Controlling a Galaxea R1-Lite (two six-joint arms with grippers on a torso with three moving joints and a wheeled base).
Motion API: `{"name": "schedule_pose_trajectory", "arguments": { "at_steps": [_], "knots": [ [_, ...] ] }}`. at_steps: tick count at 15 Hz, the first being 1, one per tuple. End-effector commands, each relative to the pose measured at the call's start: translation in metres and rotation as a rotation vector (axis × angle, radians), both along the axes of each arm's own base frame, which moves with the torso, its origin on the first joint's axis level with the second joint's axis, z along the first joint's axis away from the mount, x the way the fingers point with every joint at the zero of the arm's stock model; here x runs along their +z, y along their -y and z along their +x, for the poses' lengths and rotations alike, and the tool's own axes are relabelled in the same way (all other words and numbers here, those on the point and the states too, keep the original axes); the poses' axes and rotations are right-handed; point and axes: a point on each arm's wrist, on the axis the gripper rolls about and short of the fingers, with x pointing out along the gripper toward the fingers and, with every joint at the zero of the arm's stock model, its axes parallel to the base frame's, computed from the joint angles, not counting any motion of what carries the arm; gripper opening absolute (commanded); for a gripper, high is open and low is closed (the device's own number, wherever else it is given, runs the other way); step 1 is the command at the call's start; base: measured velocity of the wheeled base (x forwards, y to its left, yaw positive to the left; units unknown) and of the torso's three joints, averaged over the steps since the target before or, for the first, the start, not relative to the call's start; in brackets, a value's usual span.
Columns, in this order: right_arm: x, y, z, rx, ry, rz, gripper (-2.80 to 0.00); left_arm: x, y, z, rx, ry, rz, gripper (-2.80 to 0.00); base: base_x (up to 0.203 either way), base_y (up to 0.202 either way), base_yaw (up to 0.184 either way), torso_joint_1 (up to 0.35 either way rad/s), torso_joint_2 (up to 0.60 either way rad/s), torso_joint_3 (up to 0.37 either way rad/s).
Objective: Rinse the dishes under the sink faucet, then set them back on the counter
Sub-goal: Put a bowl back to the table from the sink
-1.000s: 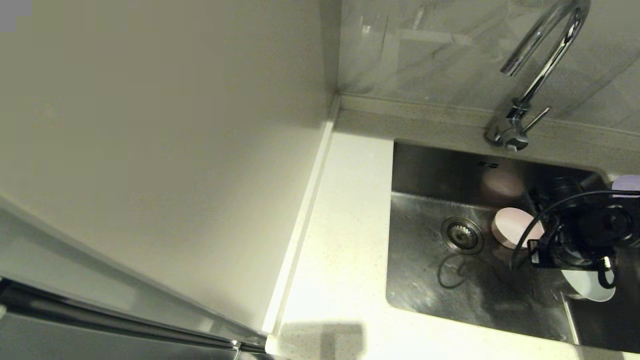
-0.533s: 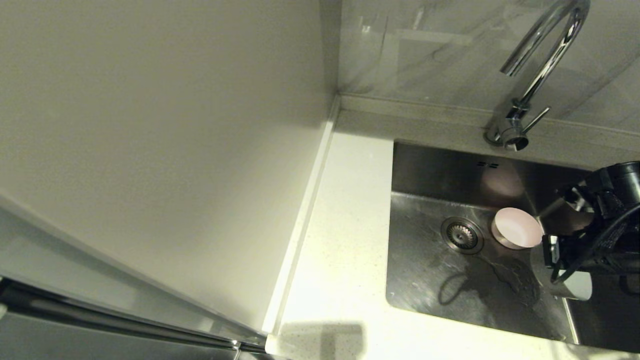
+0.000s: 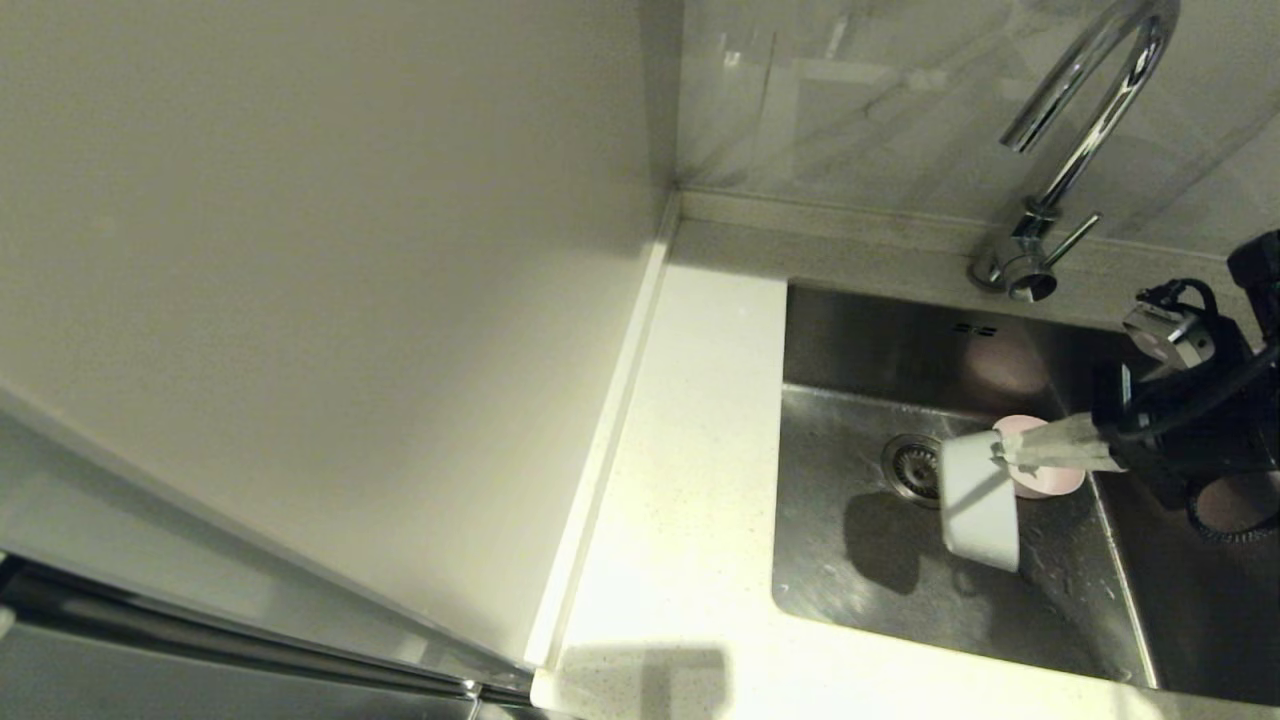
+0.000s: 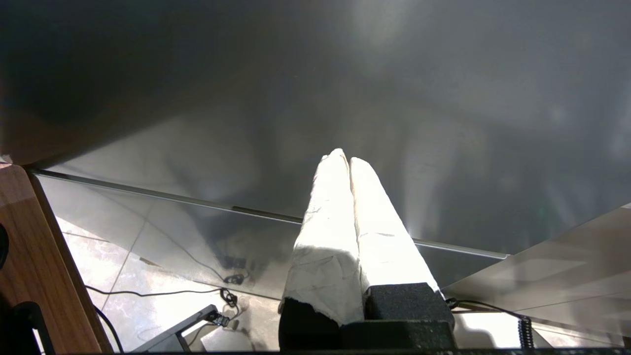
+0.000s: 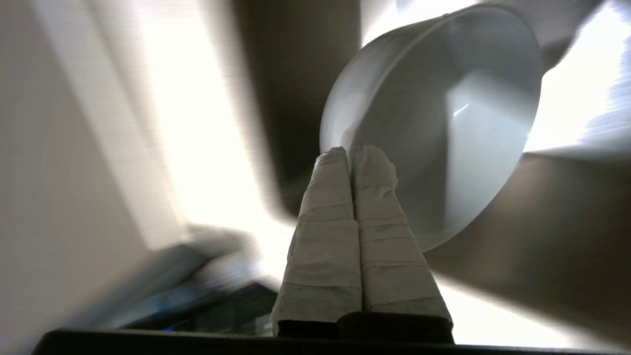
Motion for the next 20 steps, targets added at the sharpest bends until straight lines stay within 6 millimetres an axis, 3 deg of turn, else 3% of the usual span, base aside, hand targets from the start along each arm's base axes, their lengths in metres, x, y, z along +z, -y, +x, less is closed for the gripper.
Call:
{"name": "schedule_pose_trajectory", "arguments": {
  "at_steps": [1, 3, 5, 8, 12, 16, 20],
  "knots": [
    [0.019, 0.003, 0.016, 0.059, -0.102, 0.302, -2.80, -0.001, 0.000, 0.000, 0.000, -0.003, 0.000, -2.80, 0.000, 0.000, 0.000, 0.000, 0.00, 0.000],
    [0.038, 0.015, 0.025, 0.092, -0.247, 0.613, -2.80, -0.001, 0.000, 0.000, 0.000, -0.003, 0.000, -2.80, 0.000, 0.000, 0.000, 0.000, 0.00, 0.000],
    [0.046, 0.027, 0.032, 0.083, -0.386, 0.804, -2.80, -0.001, 0.000, 0.000, 0.000, -0.003, 0.000, -2.80, 0.000, 0.000, 0.000, 0.000, 0.00, 0.000],
    [0.047, 0.032, 0.035, 0.088, -0.380, 0.822, -2.80, -0.001, 0.000, 0.000, 0.000, -0.003, 0.000, -2.80, 0.000, 0.000, 0.000, 0.000, 0.00, 0.000],
    [0.030, 0.032, 0.024, 0.116, -0.335, 0.774, -2.80, -0.001, 0.000, 0.000, 0.000, -0.003, 0.000, -2.80, 0.000, 0.000, 0.000, 0.000, 0.00, 0.000],
    [0.000, 0.036, 0.009, 0.242, -0.052, 0.486, -2.80, -0.001, 0.000, 0.000, 0.000, -0.003, 0.000, -2.80, 0.000, 0.000, 0.000, 0.000, 0.00, 0.000],
    [-0.033, 0.034, 0.003, 0.351, 0.099, -0.267, -2.80, -0.001, 0.000, 0.000, 0.000, -0.003, 0.000, -2.80, 0.000, 0.000, 0.000, 0.000, 0.00, 0.000]
  ]
}}
